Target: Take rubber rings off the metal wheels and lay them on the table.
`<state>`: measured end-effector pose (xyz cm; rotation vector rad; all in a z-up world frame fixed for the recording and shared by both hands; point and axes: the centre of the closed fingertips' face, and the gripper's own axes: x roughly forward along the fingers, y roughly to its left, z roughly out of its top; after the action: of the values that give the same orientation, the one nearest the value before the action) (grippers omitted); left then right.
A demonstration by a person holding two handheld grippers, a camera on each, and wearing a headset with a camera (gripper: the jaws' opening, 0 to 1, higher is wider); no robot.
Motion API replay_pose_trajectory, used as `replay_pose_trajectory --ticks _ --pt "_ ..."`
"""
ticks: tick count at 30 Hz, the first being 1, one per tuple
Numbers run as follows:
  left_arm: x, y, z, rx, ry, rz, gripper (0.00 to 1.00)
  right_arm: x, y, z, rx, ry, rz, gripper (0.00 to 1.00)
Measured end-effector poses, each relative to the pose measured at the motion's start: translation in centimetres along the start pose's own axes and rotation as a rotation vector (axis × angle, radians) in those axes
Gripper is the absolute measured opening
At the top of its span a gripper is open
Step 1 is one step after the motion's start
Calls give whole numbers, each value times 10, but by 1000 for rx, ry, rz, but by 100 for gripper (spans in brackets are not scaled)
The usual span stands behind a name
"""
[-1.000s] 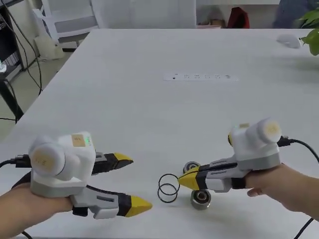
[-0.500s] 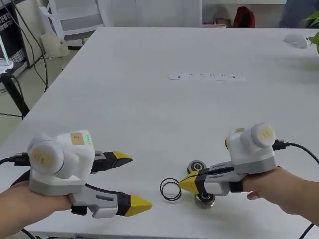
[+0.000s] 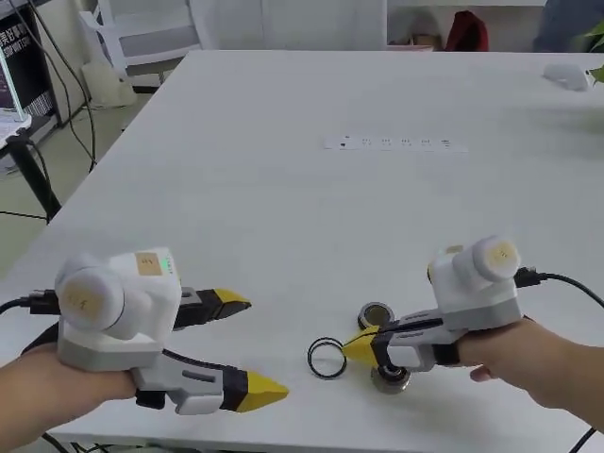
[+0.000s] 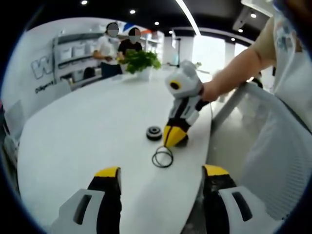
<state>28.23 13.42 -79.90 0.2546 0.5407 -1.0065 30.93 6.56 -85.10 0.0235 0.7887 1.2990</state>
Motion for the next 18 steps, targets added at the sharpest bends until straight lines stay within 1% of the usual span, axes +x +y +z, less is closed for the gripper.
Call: replay_pose_trajectory --ticks 12,18 --pt "2 -1 -2 -4 10 -4 68 2 -3 -3 29 3 -10 0" --pt "3 -2 -5 -7 17 -6 68 4 -4 -5 24 14 -20 0"
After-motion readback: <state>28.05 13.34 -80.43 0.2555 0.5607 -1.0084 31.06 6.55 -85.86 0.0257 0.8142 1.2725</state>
